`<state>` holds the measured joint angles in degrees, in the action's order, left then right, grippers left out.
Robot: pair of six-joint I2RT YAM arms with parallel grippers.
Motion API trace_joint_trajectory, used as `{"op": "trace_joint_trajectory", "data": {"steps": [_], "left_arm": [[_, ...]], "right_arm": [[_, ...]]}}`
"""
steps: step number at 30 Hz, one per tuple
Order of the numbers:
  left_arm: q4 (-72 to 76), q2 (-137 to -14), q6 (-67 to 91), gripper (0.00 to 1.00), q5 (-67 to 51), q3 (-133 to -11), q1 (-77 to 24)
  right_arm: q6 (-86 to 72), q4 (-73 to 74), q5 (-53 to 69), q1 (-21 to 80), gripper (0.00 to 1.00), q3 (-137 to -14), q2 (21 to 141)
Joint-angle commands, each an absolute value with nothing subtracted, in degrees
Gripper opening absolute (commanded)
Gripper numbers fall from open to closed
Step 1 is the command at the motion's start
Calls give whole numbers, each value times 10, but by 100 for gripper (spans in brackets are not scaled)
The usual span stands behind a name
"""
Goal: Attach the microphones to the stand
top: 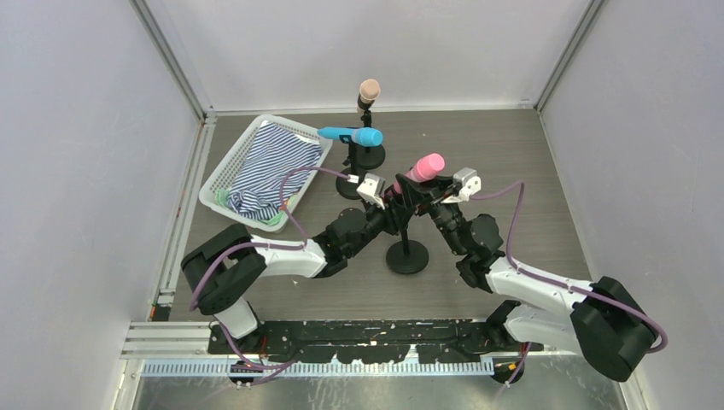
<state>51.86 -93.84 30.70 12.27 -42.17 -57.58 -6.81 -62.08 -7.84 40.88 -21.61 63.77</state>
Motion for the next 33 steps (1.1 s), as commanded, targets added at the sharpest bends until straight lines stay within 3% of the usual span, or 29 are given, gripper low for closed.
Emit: {"op": "trace_joint_trajectory", "data": {"steps": [1, 14, 20, 29, 33], "left_arm": [[563, -903, 236, 0, 3, -430, -616], [560, -883, 230, 0, 17, -422, -616], [539, -871, 217, 0, 41, -413, -616], [519, -863, 202, 0, 74, -384, -617], [521, -868, 203, 0, 86, -378, -616]], "right_arm": [[-75, -312, -38, 424, 1, -159, 732], [-86, -321, -30, 429, 1, -166, 754], [-89, -309, -35, 431, 1, -166, 686], [-105, -218, -54, 431, 56, -236, 474], [-122, -188, -49, 432, 68, -264, 410]]}}
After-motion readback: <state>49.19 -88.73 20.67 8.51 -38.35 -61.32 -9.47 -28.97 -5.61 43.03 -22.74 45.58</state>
